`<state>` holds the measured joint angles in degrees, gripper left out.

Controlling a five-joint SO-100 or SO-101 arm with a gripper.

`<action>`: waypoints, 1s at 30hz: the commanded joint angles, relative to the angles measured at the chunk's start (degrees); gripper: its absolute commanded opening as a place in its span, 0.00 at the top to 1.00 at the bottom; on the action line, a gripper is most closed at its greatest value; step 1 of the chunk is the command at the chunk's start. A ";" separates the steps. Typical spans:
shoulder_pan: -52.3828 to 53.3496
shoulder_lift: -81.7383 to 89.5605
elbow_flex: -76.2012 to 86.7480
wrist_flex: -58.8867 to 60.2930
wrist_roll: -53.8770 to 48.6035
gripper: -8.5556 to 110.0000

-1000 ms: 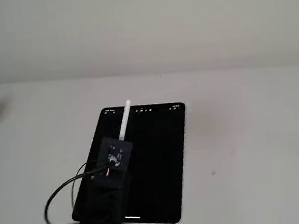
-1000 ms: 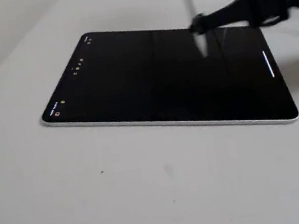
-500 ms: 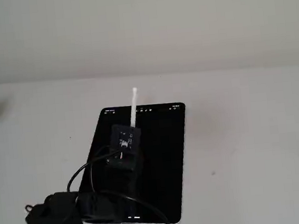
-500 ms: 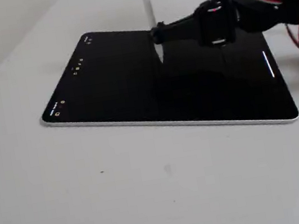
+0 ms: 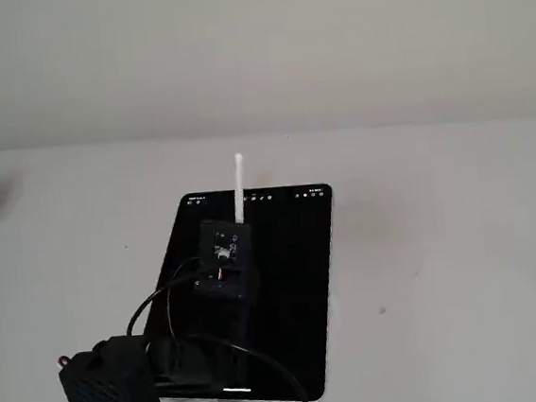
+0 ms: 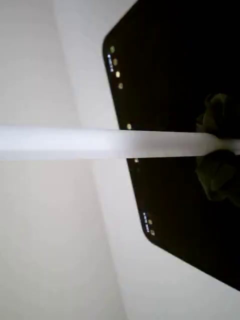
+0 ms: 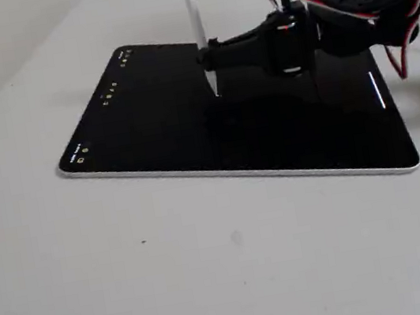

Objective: Draw a circular shape on the ipad using the apple pencil

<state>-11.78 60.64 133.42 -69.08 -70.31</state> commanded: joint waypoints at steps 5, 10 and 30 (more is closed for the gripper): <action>-2.20 -0.26 -1.23 -3.16 -2.11 0.93; -4.31 -0.26 0.35 -4.39 -2.81 0.93; -4.39 2.81 11.78 -11.87 -5.54 0.93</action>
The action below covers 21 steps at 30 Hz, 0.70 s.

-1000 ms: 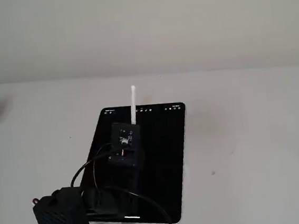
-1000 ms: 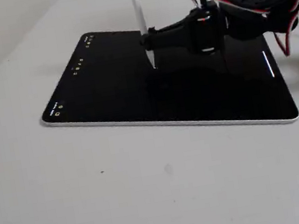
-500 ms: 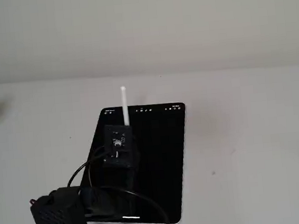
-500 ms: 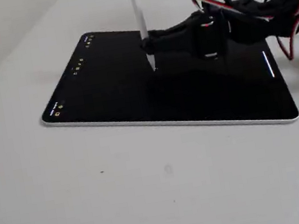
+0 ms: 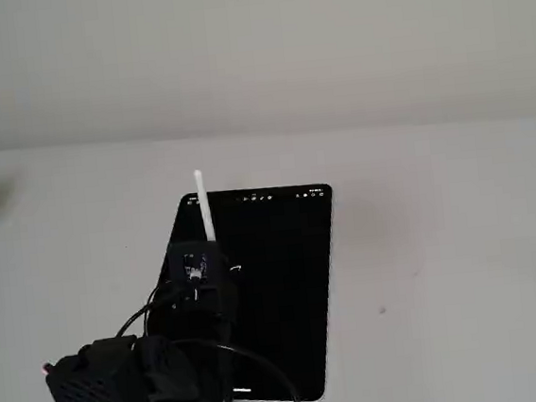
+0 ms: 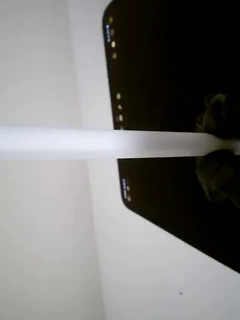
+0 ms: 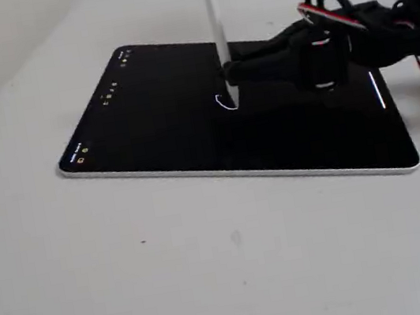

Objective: Draw a circular shape on the ipad using the apple pencil

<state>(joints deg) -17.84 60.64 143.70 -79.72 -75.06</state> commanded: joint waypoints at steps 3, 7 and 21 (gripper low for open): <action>3.43 3.08 1.76 -1.23 -1.14 0.93; 5.36 2.81 1.41 -1.23 -2.29 0.93; 7.56 -2.20 -5.80 -1.05 -4.57 0.93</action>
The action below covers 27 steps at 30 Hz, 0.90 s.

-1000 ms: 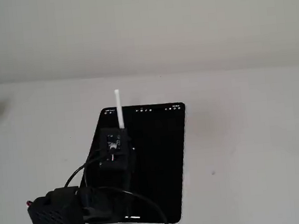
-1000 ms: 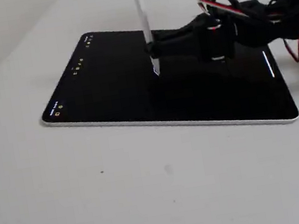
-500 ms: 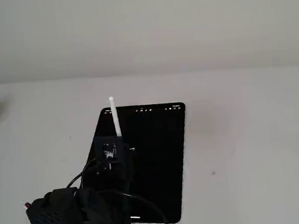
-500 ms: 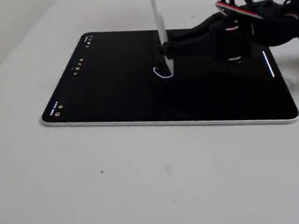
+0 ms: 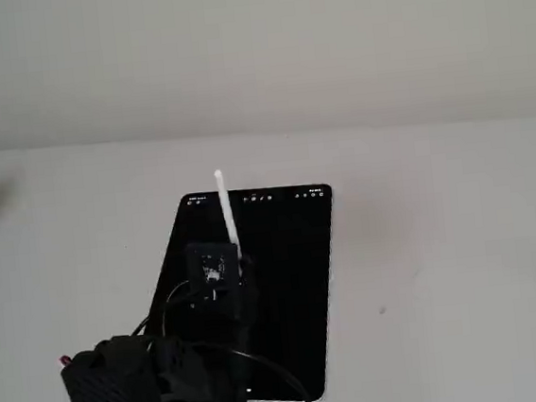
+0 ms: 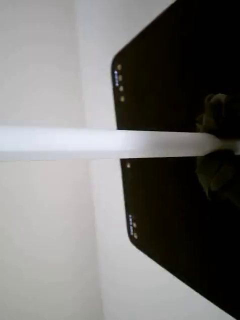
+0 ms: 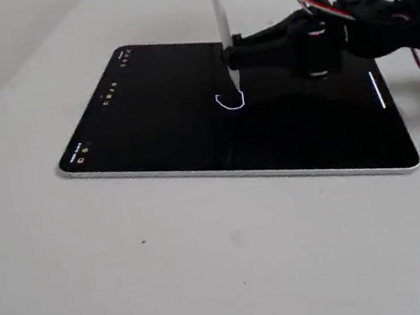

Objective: Draw a circular shape on the ipad using the apple pencil

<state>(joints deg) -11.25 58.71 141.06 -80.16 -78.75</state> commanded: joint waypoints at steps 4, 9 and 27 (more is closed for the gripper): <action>0.79 -1.93 -5.71 -0.53 -1.14 0.93; -0.18 -2.72 -7.73 0.44 -1.23 0.93; -3.87 -5.19 -10.99 0.79 -2.37 0.93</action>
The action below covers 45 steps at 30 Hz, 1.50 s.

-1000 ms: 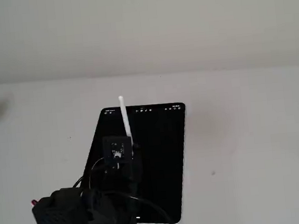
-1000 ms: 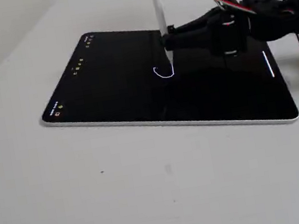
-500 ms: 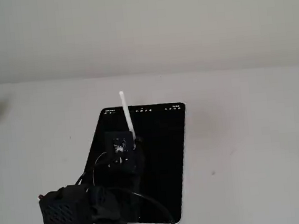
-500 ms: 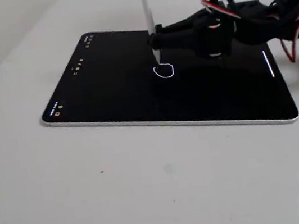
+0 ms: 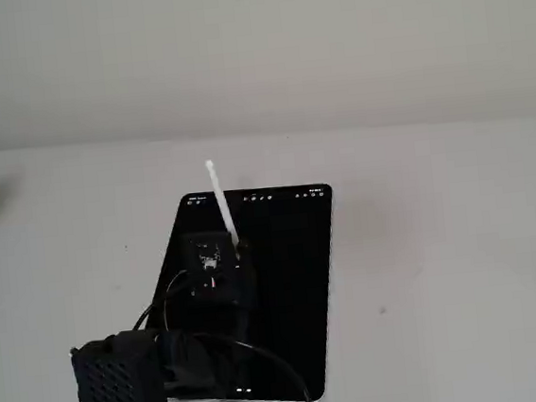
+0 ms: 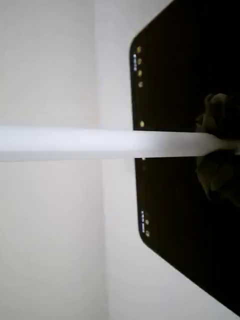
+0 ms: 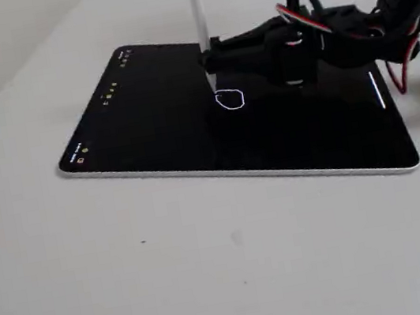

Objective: Draw a circular shape on the ipad using the apple pencil

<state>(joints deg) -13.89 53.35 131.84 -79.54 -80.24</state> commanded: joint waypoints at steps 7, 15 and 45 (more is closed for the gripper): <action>-1.85 0.18 -1.41 0.18 -0.97 0.93; -1.58 1.41 -1.14 -0.35 0.88 0.93; 8.00 94.39 -0.62 105.64 77.34 0.93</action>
<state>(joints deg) -6.50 129.29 136.32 9.58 -6.06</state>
